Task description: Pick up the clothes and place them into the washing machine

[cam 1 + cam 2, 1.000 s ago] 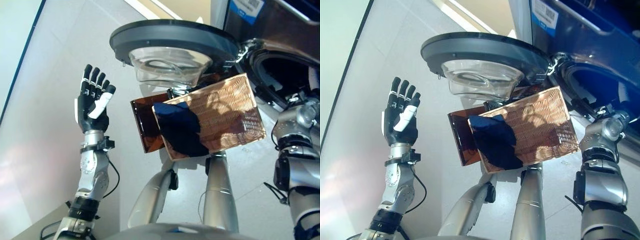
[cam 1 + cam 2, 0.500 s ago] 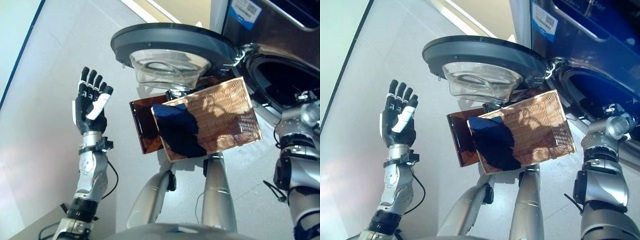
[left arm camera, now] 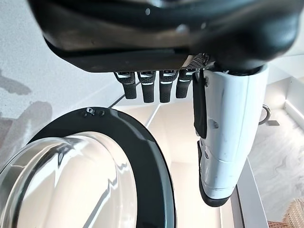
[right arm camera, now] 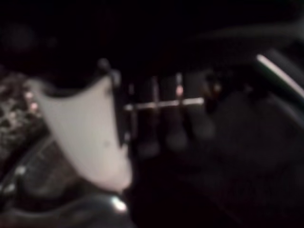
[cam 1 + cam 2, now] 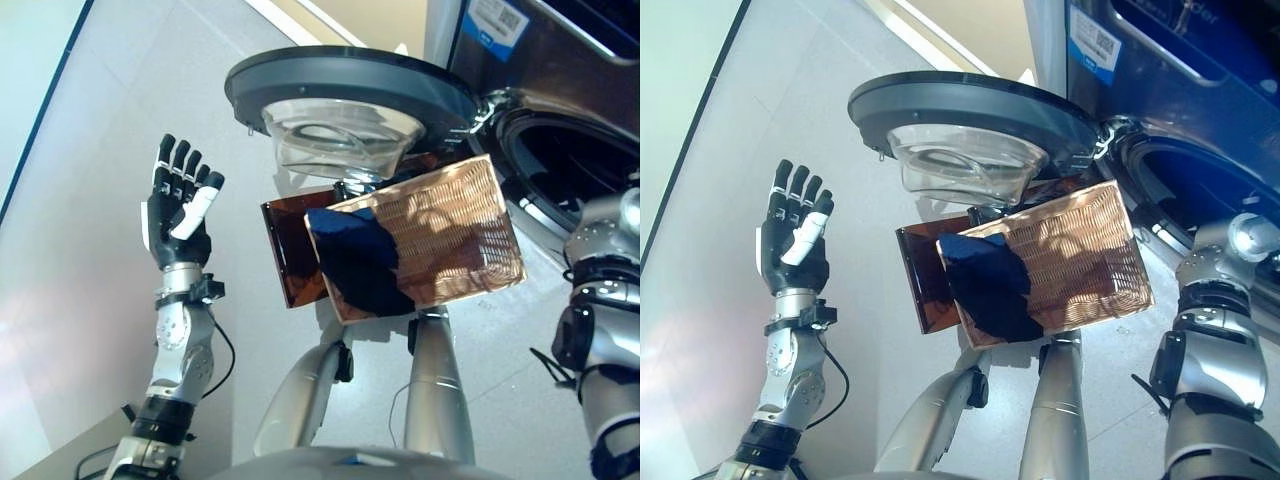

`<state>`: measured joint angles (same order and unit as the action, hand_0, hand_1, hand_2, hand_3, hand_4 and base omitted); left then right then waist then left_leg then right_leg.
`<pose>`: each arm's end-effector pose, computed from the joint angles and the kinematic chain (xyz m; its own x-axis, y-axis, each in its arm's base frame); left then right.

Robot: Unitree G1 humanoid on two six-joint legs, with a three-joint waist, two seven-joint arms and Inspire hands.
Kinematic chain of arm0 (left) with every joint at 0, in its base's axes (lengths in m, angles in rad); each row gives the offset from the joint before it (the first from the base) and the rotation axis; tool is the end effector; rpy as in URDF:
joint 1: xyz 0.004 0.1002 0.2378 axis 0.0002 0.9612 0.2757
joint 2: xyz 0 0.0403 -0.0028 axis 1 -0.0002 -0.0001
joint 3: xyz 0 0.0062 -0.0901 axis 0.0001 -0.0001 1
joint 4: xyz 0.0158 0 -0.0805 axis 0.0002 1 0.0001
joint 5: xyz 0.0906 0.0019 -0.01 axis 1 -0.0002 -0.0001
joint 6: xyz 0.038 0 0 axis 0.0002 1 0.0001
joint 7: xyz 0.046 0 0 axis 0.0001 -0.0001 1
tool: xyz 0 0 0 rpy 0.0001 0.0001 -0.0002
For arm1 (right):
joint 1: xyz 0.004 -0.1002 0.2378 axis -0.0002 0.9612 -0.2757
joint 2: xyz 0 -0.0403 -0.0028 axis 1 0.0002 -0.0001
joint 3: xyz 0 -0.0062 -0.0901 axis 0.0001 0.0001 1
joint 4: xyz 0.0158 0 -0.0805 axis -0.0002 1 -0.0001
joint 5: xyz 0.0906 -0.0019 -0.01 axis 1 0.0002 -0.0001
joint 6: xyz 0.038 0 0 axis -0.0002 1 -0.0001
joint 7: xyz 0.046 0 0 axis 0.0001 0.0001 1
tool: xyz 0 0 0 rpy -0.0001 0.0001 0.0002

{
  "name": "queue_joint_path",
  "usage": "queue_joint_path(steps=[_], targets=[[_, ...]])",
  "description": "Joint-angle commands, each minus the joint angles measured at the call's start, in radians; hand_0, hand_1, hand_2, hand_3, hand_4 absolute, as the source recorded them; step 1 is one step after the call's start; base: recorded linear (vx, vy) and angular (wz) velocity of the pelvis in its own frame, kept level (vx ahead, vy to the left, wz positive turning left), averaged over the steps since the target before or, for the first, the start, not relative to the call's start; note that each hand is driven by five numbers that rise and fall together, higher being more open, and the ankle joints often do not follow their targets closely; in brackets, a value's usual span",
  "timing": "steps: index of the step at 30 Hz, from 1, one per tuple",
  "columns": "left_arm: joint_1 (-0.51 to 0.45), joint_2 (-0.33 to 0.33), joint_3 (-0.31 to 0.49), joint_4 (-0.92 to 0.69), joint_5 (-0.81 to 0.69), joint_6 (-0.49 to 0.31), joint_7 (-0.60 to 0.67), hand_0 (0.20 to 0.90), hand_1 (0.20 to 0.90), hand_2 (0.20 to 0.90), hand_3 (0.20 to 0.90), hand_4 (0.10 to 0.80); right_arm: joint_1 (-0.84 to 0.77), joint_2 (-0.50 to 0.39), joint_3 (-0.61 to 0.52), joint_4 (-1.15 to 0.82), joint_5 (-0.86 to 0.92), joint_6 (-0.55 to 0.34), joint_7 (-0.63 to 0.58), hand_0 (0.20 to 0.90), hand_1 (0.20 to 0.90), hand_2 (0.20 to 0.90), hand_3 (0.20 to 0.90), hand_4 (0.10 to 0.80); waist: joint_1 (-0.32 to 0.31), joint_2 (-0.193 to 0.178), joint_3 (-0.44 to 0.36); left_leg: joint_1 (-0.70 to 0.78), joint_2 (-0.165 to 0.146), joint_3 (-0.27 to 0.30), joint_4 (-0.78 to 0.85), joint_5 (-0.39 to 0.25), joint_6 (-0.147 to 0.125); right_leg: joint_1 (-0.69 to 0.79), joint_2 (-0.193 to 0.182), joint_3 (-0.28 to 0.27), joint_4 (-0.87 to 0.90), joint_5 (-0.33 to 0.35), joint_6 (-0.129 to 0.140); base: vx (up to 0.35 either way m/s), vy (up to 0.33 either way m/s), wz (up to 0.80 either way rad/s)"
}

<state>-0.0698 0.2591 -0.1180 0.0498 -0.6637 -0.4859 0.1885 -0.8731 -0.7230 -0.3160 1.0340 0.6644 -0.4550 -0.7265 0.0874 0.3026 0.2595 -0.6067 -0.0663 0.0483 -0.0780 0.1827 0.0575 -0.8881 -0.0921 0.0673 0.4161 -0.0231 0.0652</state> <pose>0.2022 0.1803 0.0814 0.9085 0.2431 0.3400 -0.0651 0.8858 -0.4595 0.2770 -0.3402 0.2016 0.1899 -0.9781 0.0848 0.7766 0.2024 0.5965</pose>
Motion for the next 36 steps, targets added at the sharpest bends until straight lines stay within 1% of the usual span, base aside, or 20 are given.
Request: queue_joint_path(steps=[1,4,6,13,14,15,16,22,27,29,32,34,36], targets=[[0.005,0.042,0.089,-0.029,0.027,-0.118,0.021,0.900,0.900,0.900,0.900,0.800,0.027,-0.171,0.045,-0.081,-0.103,-0.072,-0.066,0.200,0.200,0.200,0.200,0.300,0.032,0.007,-0.142,0.069,0.012,0.001,-0.009,-0.117,-0.115,0.124,0.055,-0.042,-0.212,0.029,-0.020,0.000,0.000,0.00],[0.003,0.044,0.086,-0.028,0.031,-0.117,0.024,0.900,0.900,0.900,0.900,0.800,0.023,-0.187,0.043,-0.083,-0.114,-0.067,-0.080,0.200,0.200,0.200,0.200,0.300,0.030,0.006,-0.141,0.070,0.013,0.001,-0.009,-0.118,-0.116,0.123,0.055,-0.043,-0.208,0.028,-0.020,0.000,0.000,0.00],[0.007,0.049,0.093,-0.029,0.031,-0.119,0.022,0.900,0.900,0.900,0.900,0.800,0.024,-0.203,0.058,-0.072,-0.117,-0.057,-0.062,0.200,0.200,0.200,0.200,0.300,0.028,0.001,-0.140,0.071,0.013,0.004,-0.009,-0.117,-0.115,0.123,0.055,-0.043,-0.207,0.026,-0.021,0.000,0.000,0.00],[0.014,0.042,0.103,-0.030,0.023,-0.121,0.015,0.900,0.900,0.900,0.900,0.800,0.047,-0.167,0.056,-0.075,-0.113,-0.059,-0.040,0.200,0.200,0.200,0.200,0.300,0.025,0.000,-0.143,0.076,0.014,0.009,-0.009,-0.119,-0.112,0.122,0.057,-0.042,-0.207,0.028,-0.024,0.000,0.003,-0.03],[0.014,0.041,0.106,-0.029,0.023,-0.121,0.015,0.900,0.900,0.900,0.900,0.800,0.052,-0.157,0.056,-0.077,-0.111,-0.059,-0.034,0.296,0.296,0.296,0.296,0.369,0.024,-0.001,-0.144,0.077,0.014,0.010,-0.009,-0.119,-0.112,0.124,0.057,-0.042,-0.208,0.029,-0.024,0.000,0.000,0.00],[0.013,0.041,0.107,-0.028,0.022,-0.121,0.014,0.900,0.900,0.900,0.900,0.800,0.054,-0.152,0.057,-0.078,-0.107,-0.059,-0.028,0.483,0.483,0.483,0.483,0.502,0.023,0.000,-0.145,0.079,0.014,0.011,-0.009,-0.118,-0.112,0.124,0.057,-0.042,-0.206,0.029,-0.024,0.000,0.000,0.00],[0.011,0.042,0.109,-0.028,0.021,-0.123,0.015,0.900,0.900,0.900,0.900,0.800,0.056,-0.146,0.061,-0.083,-0.106,-0.059,-0.025,0.900,0.900,0.900,0.900,0.800,0.022,-0.002,-0.145,0.081,0.014,0.012,-0.009,-0.118,-0.111,0.125,0.057,-0.043,-0.205,0.030,-0.025,0.000,0.000,0.00],[0.004,0.040,0.117,-0.025,0.019,-0.121,0.014,0.900,0.900,0.900,0.900,0.800,0.079,-0.108,0.077,-0.116,-0.102,-0.055,0.013,0.900,0.900,0.900,0.900,0.800,0.011,-0.013,-0.139,0.087,0.014,0.015,-0.009,-0.117,-0.109,0.138,0.057,-0.042,-0.219,0.036,-0.025,-0.005,0.001,-0.01],[0.010,0.032,0.125,-0.015,0.011,-0.109,-0.007,0.900,0.900,0.900,0.900,0.800,0.161,-0.057,0.128,-0.157,-0.149,-0.006,0.087,0.900,0.900,0.900,0.900,0.800,-0.006,-0.037,-0.136,0.109,0.019,0.019,-0.009,-0.116,-0.108,0.161,0.058,-0.047,-0.216,0.040,-0.028,-0.016,-0.007,-0.01],[0.011,0.029,0.131,-0.004,0.011,-0.101,-0.014,0.900,0.900,0.900,0.900,0.800,0.199,-0.030,0.152,-0.167,-0.173,0.010,0.115,0.900,0.900,0.900,0.900,0.800,-0.011,-0.049,-0.139,0.124,0.021,0.018,-0.009,-0.116,-0.108,0.179,0.058,-0.050,-0.218,0.041,-0.029,-0.007,-0.035,0.06],[0.013,0.025,0.136,0.025,0.012,-0.093,-0.016,0.900,0.900,0.900,0.900,0.800,0.246,0.019,0.156,-0.177,-0.189,0.016,0.132,0.900,0.900,0.900,0.900,0.800,-0.017,-0.069,-0.144,0.153,0.021,0.012,-0.009,-0.119,-0.107,0.226,0.056,-0.059,-0.235,0.042,-0.030,0.005,-0.024,0.05],[0.013,0.023,0.138,0.049,0.024,-0.085,-0.011,0.900,0.900,0.900,0.900,0.800,0.280,0.069,0.158,-0.189,-0.188,0.013,0.147,0.900,0.900,0.900,0.900,0.800,-0.023,-0.082,-0.146,0.177,0.022,0.009,-0.009,-0.123,-0.105,0.260,0.053,-0.068,-0.245,0.045,-0.029,0.009,-0.023,0.05],[0.016,0.024,0.138,0.071,0.038,-0.075,-0.009,0.900,0.900,0.900,0.900,0.800,0.326,0.106,0.179,-0.209,-0.216,0.029,0.174,0.900,0.900,0.900,0.900,0.800,-0.028,-0.096,-0.142,0.205,0.025,0.004,-0.009,-0.127,-0.104,0.298,0.053,-0.074,-0.256,0.045,-0.029,0.014,-0.030,0.07]])
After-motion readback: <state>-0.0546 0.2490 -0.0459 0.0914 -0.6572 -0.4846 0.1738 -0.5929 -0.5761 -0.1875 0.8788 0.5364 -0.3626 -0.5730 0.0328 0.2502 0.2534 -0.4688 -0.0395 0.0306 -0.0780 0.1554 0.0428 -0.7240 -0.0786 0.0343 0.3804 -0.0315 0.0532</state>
